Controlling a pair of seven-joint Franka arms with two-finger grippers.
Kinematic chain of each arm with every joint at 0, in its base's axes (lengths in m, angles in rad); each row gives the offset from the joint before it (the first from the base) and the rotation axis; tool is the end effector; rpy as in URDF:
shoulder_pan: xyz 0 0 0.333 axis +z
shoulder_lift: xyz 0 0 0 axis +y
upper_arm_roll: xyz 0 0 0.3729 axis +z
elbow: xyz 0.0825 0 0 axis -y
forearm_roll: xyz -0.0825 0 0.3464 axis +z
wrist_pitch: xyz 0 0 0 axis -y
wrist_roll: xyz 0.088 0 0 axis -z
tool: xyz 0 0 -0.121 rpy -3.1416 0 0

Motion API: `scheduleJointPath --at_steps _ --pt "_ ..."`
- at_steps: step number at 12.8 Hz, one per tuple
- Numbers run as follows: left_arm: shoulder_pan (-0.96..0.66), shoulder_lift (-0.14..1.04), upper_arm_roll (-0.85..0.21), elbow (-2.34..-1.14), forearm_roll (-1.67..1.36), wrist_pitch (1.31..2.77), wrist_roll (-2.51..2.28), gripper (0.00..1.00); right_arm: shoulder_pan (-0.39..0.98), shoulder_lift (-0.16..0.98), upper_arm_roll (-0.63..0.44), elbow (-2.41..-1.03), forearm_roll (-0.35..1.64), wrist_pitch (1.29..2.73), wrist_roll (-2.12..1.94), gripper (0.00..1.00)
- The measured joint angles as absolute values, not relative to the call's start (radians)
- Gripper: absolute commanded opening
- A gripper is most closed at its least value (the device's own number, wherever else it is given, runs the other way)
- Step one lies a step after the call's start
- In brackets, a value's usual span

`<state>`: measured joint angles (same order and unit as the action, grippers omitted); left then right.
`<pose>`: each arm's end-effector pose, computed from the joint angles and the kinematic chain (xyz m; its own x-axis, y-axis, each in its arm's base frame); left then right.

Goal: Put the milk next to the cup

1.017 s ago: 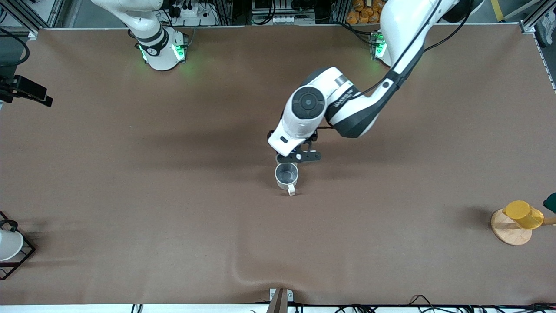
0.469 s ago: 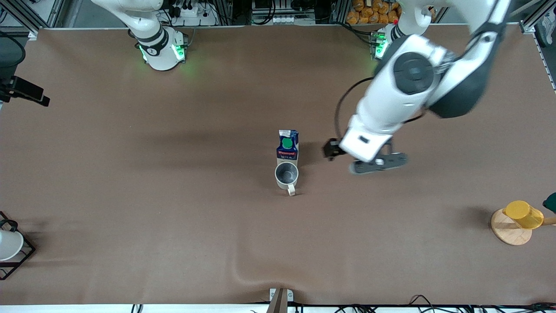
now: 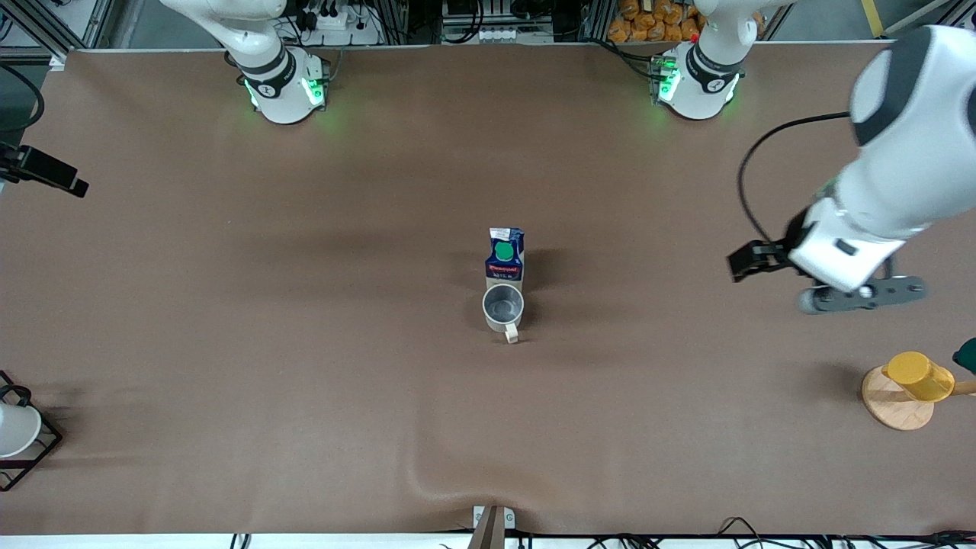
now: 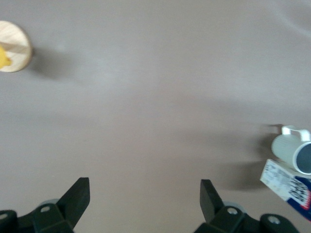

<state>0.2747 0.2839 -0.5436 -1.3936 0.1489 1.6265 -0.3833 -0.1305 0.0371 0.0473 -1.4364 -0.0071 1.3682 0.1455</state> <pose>0.6035 -0.0953 0.6075 0.9925 0.1220 -0.0091 0.1220 -0.9925 -0.0071 0.5059 -0.0438 0.6888 0.9683 -0.2275 -0.1032 -0.2266 -0.9738 0.0205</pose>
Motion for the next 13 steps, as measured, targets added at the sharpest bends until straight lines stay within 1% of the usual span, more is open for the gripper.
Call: scheduleJointPath --at_steps 4,6,7,9,12,13 --pt "0.382 0.238 -0.544 -1.405 0.149 1.620 -0.201 1.00 -0.091 0.037 0.033 -1.439 -0.026 1.376 0.136 1.00" --pt "0.395 0.210 -0.538 -1.427 0.149 1.616 -0.158 1.00 -0.071 0.037 0.022 -1.439 -0.031 1.384 0.114 1.00" --pt "0.387 0.195 -0.516 -1.439 0.149 1.615 -0.115 1.00 -0.069 0.037 0.016 -1.439 -0.032 1.389 0.089 1.00" --pt "0.336 0.146 -0.417 -1.480 0.089 1.609 -0.035 1.00 -0.070 0.037 0.000 -1.439 -0.032 1.393 0.060 1.00" --pt "0.112 0.057 -0.110 -1.571 0.003 1.607 0.105 1.00 -0.069 0.039 -0.005 -1.441 -0.032 1.393 0.055 1.00" --pt "0.053 0.038 -0.036 -1.589 0.002 1.610 0.124 1.00 -0.068 0.039 -0.005 -1.444 -0.032 1.392 0.055 1.00"
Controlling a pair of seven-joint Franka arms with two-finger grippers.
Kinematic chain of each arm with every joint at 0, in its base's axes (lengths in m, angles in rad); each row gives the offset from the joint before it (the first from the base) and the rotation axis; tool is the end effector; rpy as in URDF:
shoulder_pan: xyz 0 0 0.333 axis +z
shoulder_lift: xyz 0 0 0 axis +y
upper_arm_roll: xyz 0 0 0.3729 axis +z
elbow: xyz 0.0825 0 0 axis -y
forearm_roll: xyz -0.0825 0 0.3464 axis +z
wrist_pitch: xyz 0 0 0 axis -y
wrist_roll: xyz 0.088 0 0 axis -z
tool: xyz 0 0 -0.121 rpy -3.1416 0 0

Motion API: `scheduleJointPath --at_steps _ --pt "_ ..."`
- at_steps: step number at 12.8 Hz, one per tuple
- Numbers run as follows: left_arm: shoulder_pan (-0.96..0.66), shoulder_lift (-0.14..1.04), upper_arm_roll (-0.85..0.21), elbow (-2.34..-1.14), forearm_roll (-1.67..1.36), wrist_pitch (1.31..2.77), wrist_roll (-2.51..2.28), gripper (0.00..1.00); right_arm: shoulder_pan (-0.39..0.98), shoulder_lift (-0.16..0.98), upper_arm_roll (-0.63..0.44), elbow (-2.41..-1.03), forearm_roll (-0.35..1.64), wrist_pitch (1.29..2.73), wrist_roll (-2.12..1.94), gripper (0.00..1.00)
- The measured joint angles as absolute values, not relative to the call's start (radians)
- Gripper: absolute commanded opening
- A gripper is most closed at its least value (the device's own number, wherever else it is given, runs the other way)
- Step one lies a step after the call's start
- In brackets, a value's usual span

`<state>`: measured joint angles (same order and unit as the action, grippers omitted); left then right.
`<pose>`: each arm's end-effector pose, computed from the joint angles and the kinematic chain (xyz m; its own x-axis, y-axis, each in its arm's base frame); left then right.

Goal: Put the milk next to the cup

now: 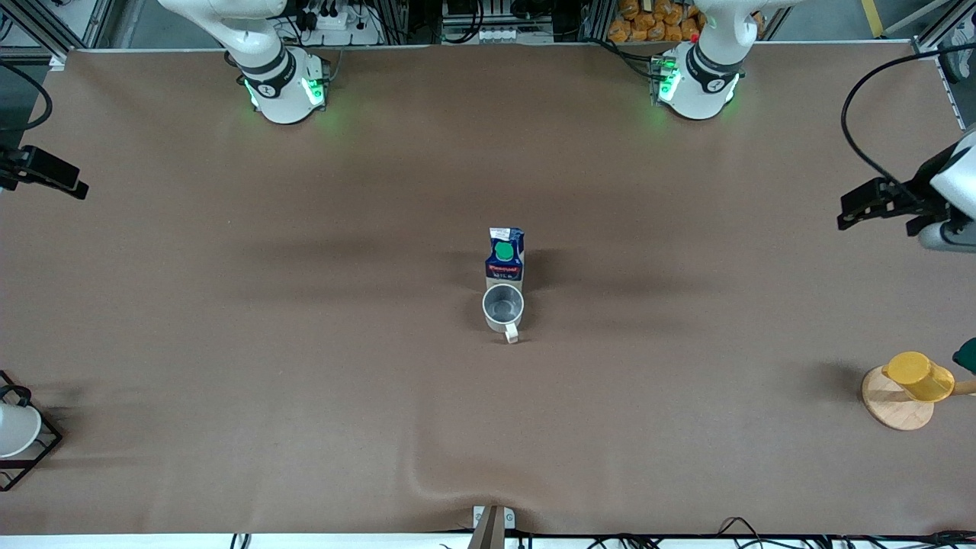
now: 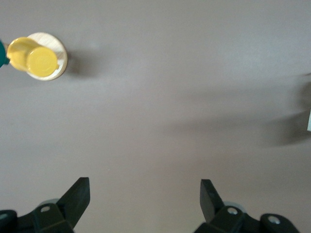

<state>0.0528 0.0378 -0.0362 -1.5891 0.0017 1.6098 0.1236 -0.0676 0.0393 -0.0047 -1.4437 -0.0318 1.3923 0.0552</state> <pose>0.5328 0.0095 0.6430 0.9941 -0.1069 -0.0170 -0.1068 -0.9943 0.0018 0.5100 -0.0412 0.6865 0.9872 -0.1325 -0.0886 -0.1296 -0.9909 0.0368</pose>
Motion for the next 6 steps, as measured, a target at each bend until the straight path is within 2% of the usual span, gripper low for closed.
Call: scheduleJointPath --at_steps 2,6 --pt "0.021 0.020 0.002 -1.601 0.001 1.630 0.135 1.00 -0.067 0.040 -0.005 -1.445 -0.032 1.392 0.055 1.00" --pt "-0.009 0.008 0.005 -1.619 0.007 1.648 0.110 1.00 -0.067 0.040 -0.006 -1.446 -0.022 1.394 0.069 1.00"
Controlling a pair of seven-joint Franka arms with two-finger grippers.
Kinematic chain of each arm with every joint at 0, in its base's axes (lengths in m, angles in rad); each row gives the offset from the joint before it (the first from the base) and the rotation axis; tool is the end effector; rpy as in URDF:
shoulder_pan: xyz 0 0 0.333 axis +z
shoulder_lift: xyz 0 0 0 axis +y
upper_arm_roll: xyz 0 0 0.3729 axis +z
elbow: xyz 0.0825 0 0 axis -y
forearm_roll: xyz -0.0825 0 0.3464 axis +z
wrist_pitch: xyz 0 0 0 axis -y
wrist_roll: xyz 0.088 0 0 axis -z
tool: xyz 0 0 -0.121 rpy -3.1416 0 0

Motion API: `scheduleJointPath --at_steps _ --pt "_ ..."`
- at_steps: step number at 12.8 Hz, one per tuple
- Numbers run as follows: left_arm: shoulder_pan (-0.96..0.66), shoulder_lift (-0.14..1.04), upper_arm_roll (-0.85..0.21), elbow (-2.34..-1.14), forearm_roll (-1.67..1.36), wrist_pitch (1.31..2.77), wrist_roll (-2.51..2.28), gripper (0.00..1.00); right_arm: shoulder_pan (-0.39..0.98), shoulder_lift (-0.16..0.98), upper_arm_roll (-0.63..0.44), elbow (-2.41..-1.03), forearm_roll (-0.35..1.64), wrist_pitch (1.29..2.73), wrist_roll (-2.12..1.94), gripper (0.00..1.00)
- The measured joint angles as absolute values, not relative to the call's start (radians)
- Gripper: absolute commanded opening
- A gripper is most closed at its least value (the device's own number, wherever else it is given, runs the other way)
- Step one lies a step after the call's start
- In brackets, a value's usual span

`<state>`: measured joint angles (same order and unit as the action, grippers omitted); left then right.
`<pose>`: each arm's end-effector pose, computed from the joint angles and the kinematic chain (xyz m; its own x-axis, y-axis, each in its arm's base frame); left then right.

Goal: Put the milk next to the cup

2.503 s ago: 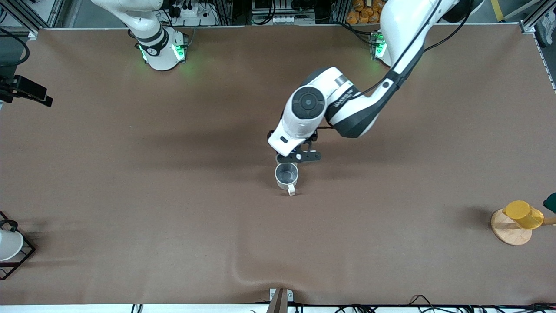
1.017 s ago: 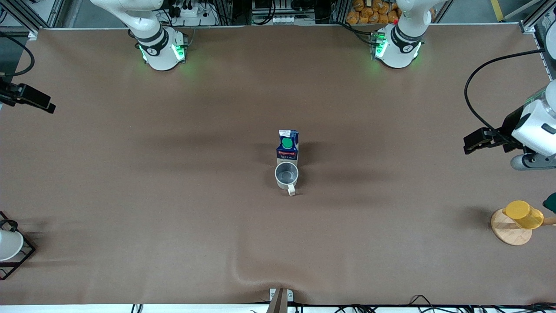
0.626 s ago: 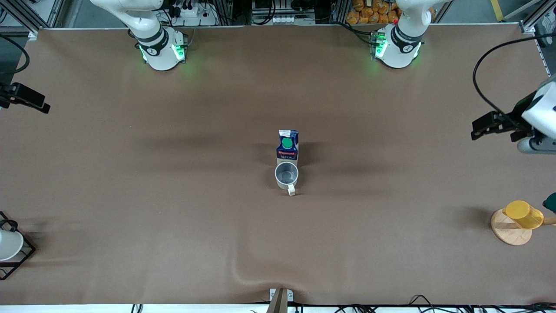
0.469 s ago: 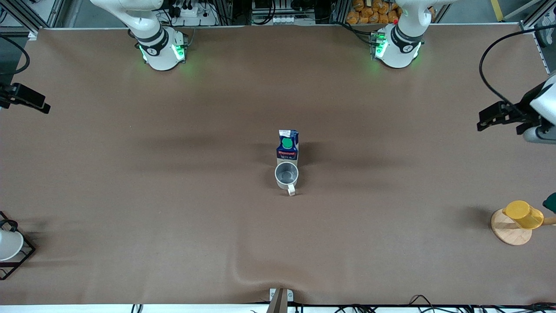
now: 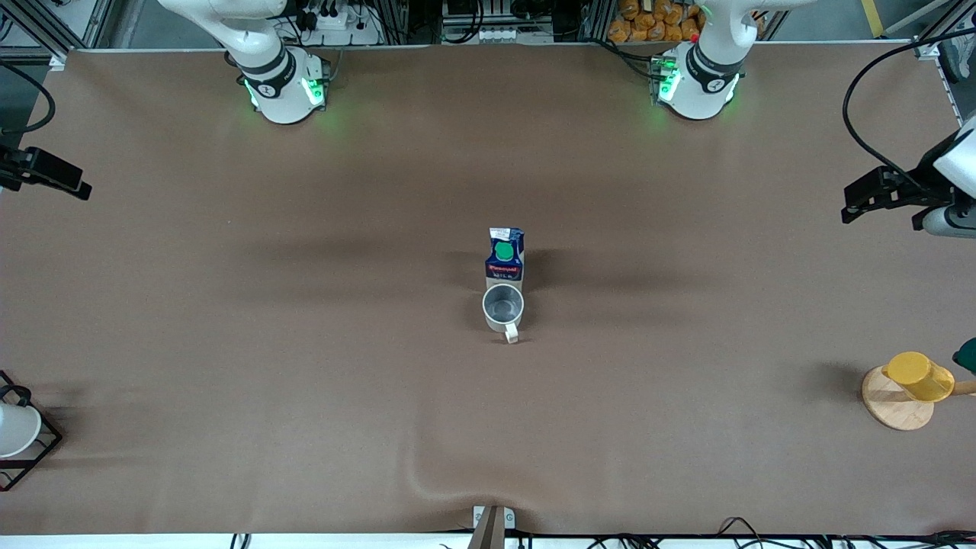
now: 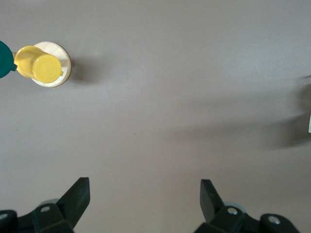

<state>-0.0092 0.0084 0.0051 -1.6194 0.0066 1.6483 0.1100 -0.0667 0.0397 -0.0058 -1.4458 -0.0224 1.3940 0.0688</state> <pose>0.5266 -0.0014 0.6487 0.9932 -0.1144 0.0196 -0.1142 -0.9934 -0.0088 0.5104 -0.0400 0.6855 0.9855 -0.1444 -0.0896 -0.1424 -0.9894 0.0288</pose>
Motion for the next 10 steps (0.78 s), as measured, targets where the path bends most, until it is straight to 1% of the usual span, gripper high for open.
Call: scheduleJointPath --at_steps 4,10 --pt "-0.012 0.007 0.005 -1.627 0.007 1.651 0.073 1.00 -0.063 0.040 -0.006 -1.446 0.000 1.397 0.140 1.00" --pt "-0.037 0.006 0.005 -1.627 0.005 1.652 0.031 1.00 -0.051 0.040 0.001 -1.446 0.004 1.364 0.117 1.00"
